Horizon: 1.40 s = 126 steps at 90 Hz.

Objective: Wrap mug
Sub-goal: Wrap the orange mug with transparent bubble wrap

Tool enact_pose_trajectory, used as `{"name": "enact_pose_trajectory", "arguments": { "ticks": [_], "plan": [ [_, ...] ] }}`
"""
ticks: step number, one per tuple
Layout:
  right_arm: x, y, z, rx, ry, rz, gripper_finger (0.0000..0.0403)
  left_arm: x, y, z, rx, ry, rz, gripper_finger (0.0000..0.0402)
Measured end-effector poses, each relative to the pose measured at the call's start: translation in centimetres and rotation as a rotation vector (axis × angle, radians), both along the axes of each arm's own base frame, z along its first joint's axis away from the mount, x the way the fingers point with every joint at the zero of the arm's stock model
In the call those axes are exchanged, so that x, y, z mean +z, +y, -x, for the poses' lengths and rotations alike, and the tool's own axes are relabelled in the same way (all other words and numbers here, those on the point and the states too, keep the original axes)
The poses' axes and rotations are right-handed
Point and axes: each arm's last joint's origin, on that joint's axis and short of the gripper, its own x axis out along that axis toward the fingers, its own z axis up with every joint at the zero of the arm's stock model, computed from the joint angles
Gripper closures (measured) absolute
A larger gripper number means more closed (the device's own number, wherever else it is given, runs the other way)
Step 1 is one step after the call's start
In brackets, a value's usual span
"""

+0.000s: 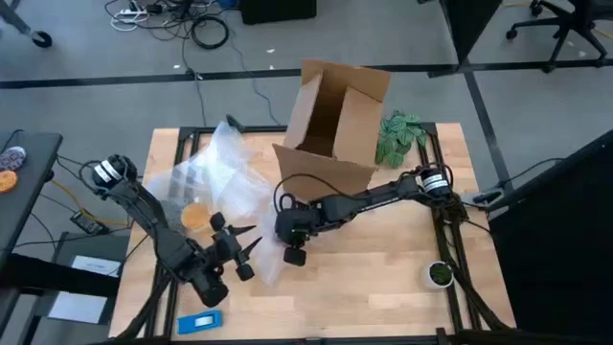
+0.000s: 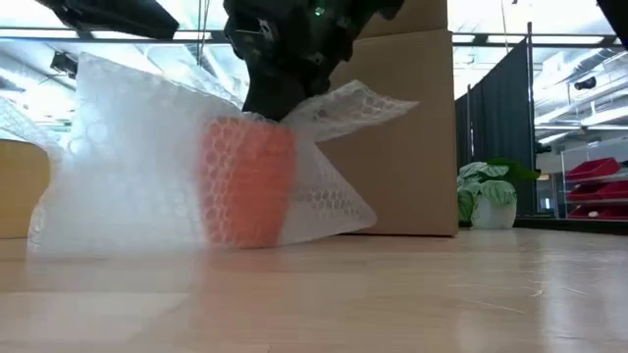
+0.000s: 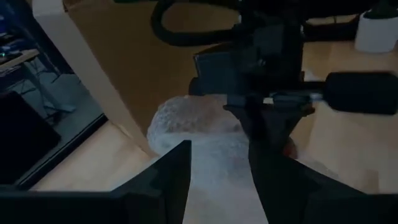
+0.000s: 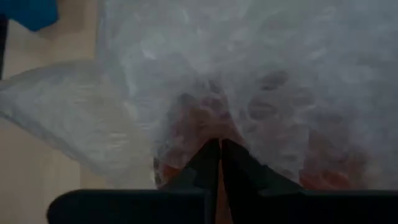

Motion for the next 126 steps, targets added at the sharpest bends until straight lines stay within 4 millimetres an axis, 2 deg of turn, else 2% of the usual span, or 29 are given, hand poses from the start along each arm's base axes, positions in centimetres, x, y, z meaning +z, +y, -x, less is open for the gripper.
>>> {"name": "enact_pose_trajectory", "arguments": {
  "ticks": [13,28,37,44,57,69,77,97,126],
  "plan": [
    [0.6,-0.1,0.2,-0.015,0.044,0.029,0.0402,0.4,0.4,0.0,-0.004,0.026,0.013,0.0257],
    [1.8,-0.2,0.6,-0.013,0.111,0.059,0.0403,5.0,1.5,1.4,-0.060,0.117,0.077,0.0257],
    [2.3,-0.4,0.8,-0.007,0.146,0.100,0.0403,5.7,2.7,2.7,-0.064,0.233,0.160,0.0257],
    [2.8,-0.4,0.7,0.007,0.137,0.126,0.0403,4.6,3.7,3.3,-0.002,0.269,0.176,0.0257],
    [3.1,-0.9,0.3,0.017,0.101,0.132,0.0403,0.2,4.6,3.0,0.085,0.245,0.212,0.0257],
    [3.2,-1.3,0.2,0.040,0.093,0.122,0.0403,-3.9,5.0,2.0,0.043,0.181,0.302,0.0257],
    [3.2,-1.3,0.2,0.075,0.089,0.123,0.0403,-5.8,5.2,1.2,-0.029,0.110,0.364,0.0257],
    [3.2,-1.4,0.1,0.131,0.082,0.138,0.0403,-8.2,6.5,-0.9,-0.109,-0.048,0.439,0.0257],
    [3.1,-2.0,0.3,0.150,0.108,0.104,0.0403,-10.7,6.4,-4.9,-0.134,-0.021,0.466,0.0257]
  ]
}}
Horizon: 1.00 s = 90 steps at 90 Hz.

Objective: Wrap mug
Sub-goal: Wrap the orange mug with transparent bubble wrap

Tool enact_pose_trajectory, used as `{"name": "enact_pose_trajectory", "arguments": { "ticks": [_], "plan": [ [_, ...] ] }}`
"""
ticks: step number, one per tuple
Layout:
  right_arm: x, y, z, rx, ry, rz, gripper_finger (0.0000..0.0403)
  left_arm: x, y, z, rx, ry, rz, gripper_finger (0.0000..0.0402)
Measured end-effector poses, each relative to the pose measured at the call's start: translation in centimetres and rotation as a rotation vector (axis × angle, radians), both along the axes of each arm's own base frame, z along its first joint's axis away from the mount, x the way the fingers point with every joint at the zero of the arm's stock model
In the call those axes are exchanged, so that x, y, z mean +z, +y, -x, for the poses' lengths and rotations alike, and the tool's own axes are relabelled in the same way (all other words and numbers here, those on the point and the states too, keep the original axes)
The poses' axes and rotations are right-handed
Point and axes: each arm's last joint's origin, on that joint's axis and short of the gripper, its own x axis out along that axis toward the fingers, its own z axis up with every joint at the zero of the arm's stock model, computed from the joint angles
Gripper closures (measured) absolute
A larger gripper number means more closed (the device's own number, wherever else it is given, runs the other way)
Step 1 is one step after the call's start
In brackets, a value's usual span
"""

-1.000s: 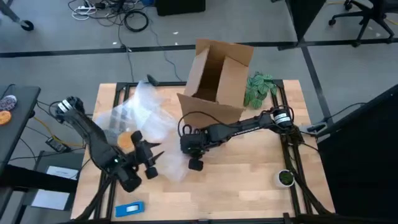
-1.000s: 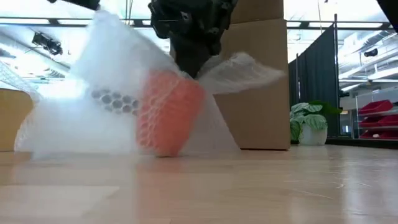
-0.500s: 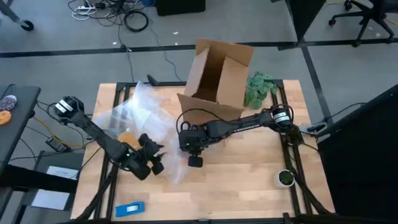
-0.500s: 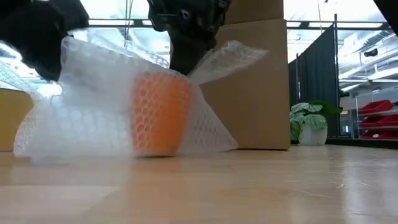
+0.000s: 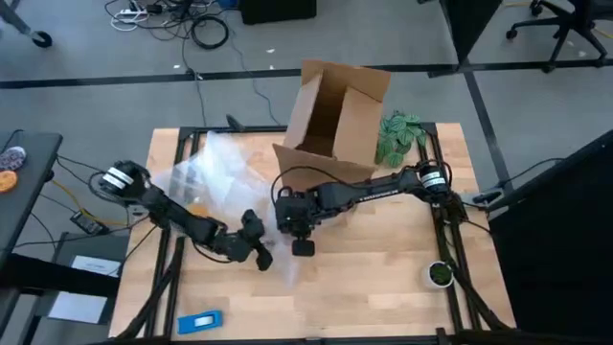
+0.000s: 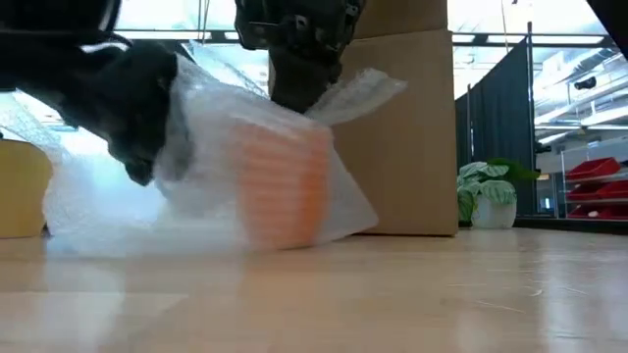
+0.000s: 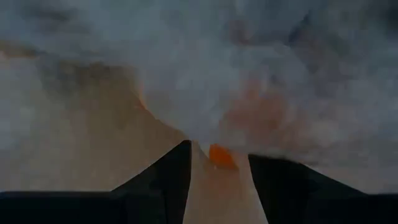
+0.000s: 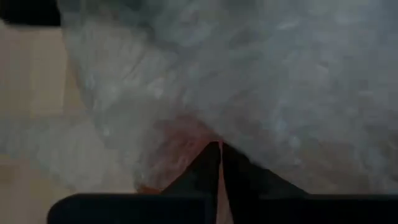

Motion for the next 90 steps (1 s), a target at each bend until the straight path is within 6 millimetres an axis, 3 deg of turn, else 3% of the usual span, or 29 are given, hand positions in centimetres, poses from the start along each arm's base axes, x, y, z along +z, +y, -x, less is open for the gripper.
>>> {"name": "enact_pose_trajectory", "arguments": {
  "ticks": [32,43,90],
  "plan": [
    [-0.4,1.3,2.5,-0.001,0.268,-0.095,0.0403,0.7,-2.1,-4.5,-0.140,-0.193,0.021,0.0257],
    [-0.5,1.9,2.9,-0.007,0.300,-0.117,0.0403,1.1,-2.3,-5.3,-0.198,-0.240,0.020,0.0257],
    [-3.6,3.4,3.6,-0.061,0.294,-0.010,0.0403,5.2,-0.7,-0.5,-0.183,-0.370,0.000,0.0257]
  ]
}}
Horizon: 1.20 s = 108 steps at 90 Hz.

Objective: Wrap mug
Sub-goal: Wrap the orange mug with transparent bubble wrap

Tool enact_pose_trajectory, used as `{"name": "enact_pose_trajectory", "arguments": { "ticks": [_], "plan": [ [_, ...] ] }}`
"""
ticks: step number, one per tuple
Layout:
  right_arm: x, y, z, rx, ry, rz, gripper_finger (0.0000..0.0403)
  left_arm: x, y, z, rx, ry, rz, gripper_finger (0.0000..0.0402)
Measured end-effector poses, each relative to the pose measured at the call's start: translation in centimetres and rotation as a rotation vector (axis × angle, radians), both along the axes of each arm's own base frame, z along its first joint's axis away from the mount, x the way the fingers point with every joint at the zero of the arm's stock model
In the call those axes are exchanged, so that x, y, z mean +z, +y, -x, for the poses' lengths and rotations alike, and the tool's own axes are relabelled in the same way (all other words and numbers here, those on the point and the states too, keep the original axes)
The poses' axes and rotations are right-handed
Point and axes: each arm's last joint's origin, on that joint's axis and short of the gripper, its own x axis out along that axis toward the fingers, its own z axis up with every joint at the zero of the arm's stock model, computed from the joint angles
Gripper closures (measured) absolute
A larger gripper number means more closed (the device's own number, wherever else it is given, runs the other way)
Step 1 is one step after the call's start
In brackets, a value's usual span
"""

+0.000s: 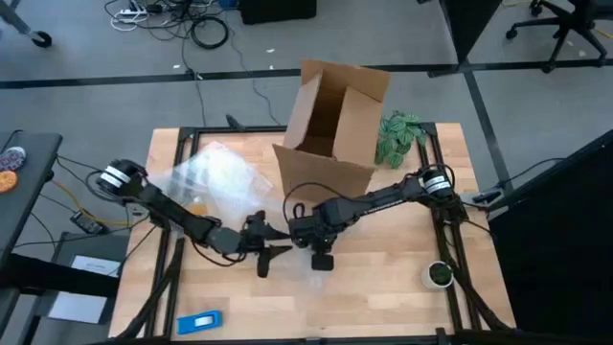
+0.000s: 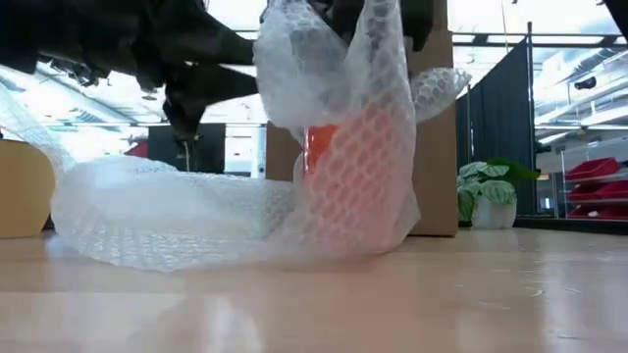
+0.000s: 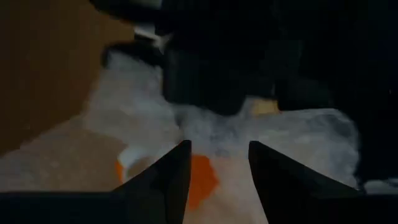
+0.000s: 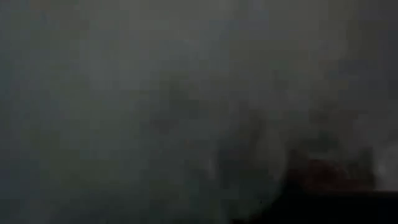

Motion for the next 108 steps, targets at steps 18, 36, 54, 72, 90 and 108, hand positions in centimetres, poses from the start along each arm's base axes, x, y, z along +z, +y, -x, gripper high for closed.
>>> {"name": "enact_pose_trajectory", "arguments": {
  "ticks": [18,36,54,72,90,108],
  "plan": [
    [0.8,1.3,-0.4,0.031,-0.056,0.034,0.0403,-0.3,-0.3,-1.0,0.005,0.016,-0.032,0.0257],
    [3.5,2.5,-0.5,0.050,-0.069,0.042,0.0403,-0.5,-1.3,-3.8,0.007,0.026,-0.075,0.0257],
    [6.2,3.5,0.6,0.042,-0.023,0.103,0.0403,-1.3,-2.1,-6.2,0.004,0.118,-0.146,0.0257],
    [10.6,4.6,1.7,0.030,-0.084,0.181,0.0403,-1.3,-2.4,-6.8,0.001,0.166,-0.168,0.0257],
    [13.2,5.5,1.7,0.034,-0.248,0.280,0.0403,-1.3,-2.2,-6.8,0.006,0.167,-0.167,0.0257],
    [9.8,4.5,0.8,0.024,-0.176,0.292,0.0403,-0.6,-2.1,-6.6,-0.002,0.163,-0.168,0.0257]
  ]
}}
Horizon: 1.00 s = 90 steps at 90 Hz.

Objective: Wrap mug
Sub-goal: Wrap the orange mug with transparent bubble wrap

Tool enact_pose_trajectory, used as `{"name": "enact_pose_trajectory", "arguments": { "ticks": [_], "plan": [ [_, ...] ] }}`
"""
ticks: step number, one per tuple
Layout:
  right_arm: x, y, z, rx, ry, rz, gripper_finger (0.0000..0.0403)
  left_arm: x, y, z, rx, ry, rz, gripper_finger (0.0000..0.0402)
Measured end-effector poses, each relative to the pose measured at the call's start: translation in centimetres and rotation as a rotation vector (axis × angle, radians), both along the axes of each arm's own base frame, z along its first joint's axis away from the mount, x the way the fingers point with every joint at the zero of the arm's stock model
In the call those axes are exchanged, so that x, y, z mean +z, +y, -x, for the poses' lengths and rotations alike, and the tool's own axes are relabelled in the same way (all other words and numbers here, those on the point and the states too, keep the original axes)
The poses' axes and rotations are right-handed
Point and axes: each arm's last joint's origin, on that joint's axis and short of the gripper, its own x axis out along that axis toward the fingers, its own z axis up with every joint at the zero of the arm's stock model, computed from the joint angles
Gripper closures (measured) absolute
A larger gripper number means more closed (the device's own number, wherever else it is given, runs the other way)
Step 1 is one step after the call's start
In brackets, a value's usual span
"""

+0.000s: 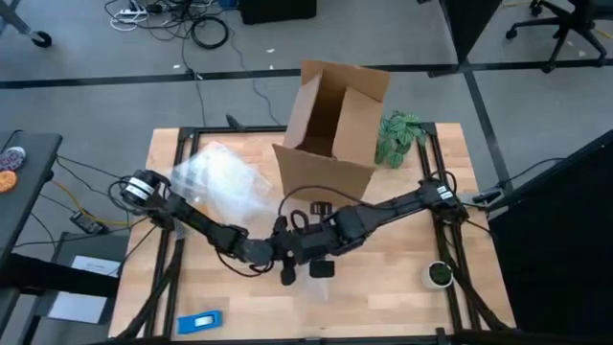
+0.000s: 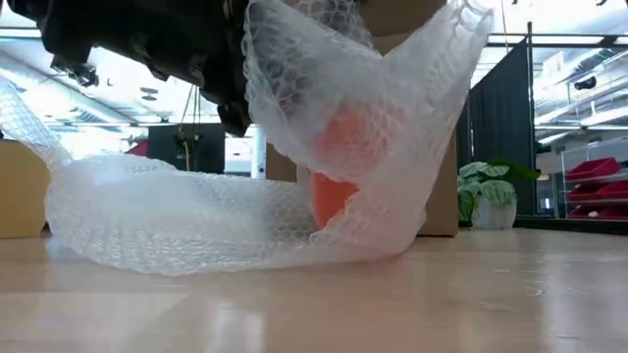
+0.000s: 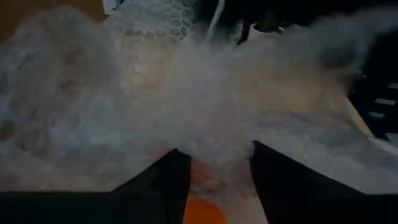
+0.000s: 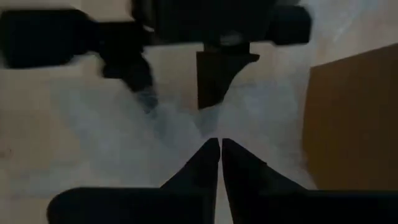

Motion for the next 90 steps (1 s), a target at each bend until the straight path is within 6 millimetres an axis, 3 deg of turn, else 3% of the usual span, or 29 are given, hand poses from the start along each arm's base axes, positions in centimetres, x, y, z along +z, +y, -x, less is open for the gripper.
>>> {"name": "enact_pose_trajectory", "arguments": {
  "ticks": [16,30,49,55,66,80,90],
  "plan": [
    [-5.0,-1.1,-0.3,-0.008,0.114,-0.055,0.0403,2.2,0.1,1.4,-0.021,0.021,-0.009,0.0257],
    [-8.1,-1.9,0.5,-0.057,0.206,-0.035,0.0403,4.7,0.1,4.9,-0.055,0.151,-0.045,0.0257],
    [-10.7,-1.6,-0.3,-0.008,0.110,-0.191,0.0402,7.6,-0.3,9.5,0.020,0.155,-0.079,0.0257],
    [-10.6,-1.5,-0.4,-0.012,0.105,-0.202,0.0402,8.0,-0.6,10.1,0.055,0.124,-0.083,0.0257],
    [-8.6,-1.5,-0.3,-0.027,0.121,-0.192,0.0402,7.8,-1.0,10.2,0.074,0.113,-0.105,0.0257],
    [-3.0,-1.3,0.0,-0.021,0.054,-0.195,0.0402,6.6,-1.4,9.6,0.090,0.149,-0.123,0.0257],
    [-0.3,-1.5,0.8,-0.043,0.088,-0.190,0.0402,6.1,-1.6,9.4,0.099,0.156,-0.109,0.0257]
  ]
}}
